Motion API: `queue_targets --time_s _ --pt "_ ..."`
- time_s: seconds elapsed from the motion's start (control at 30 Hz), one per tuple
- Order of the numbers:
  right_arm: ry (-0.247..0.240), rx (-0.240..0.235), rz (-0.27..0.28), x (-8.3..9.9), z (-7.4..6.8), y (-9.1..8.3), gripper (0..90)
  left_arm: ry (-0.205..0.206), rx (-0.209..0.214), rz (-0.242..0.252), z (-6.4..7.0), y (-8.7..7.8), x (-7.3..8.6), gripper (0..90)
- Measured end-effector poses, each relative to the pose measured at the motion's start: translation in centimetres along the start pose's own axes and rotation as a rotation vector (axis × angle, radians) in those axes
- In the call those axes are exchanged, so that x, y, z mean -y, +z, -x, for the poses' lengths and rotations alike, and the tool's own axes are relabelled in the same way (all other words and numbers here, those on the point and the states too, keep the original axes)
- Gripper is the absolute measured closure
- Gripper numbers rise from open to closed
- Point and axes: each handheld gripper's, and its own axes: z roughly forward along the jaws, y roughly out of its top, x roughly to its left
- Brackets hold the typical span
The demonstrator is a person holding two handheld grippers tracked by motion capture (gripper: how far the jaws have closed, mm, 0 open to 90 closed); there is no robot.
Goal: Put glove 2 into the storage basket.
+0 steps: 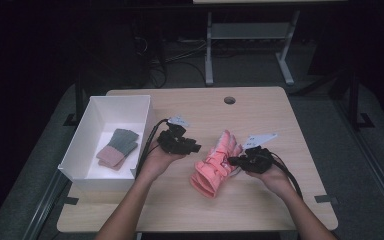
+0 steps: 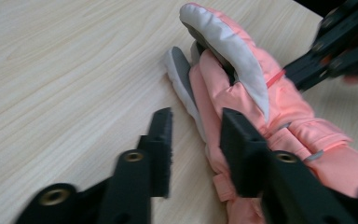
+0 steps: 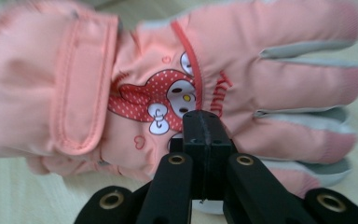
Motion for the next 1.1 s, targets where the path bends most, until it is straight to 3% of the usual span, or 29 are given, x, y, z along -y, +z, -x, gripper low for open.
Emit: queue_targets --time_s 0.23,0.43,0.6,0.83,1.1 --pt "-0.017 0.013 -0.058 0.4 -0.4 1.4 90.0 0.023 0.050 -0.010 1.1 0.7 -1.1 31.9" --pt "-0.019 0.015 -0.071 0.5 -0.4 1.7 90.0 0.042 0.110 -0.068 1.8 3.4 -1.8 22.0" --pt "-0.017 0.018 -0.078 0.5 -0.4 1.8 90.0 0.057 0.137 -0.108 1.9 5.4 -1.8 19.2" --pt "-0.020 0.027 -0.086 0.6 -0.6 2.0 90.0 0.034 0.144 -0.173 1.5 7.3 -1.0 16.9" --pt "-0.023 0.027 -0.091 0.7 -0.6 2.2 90.0 -0.080 0.221 -0.218 0.4 8.9 0.3 13.7"
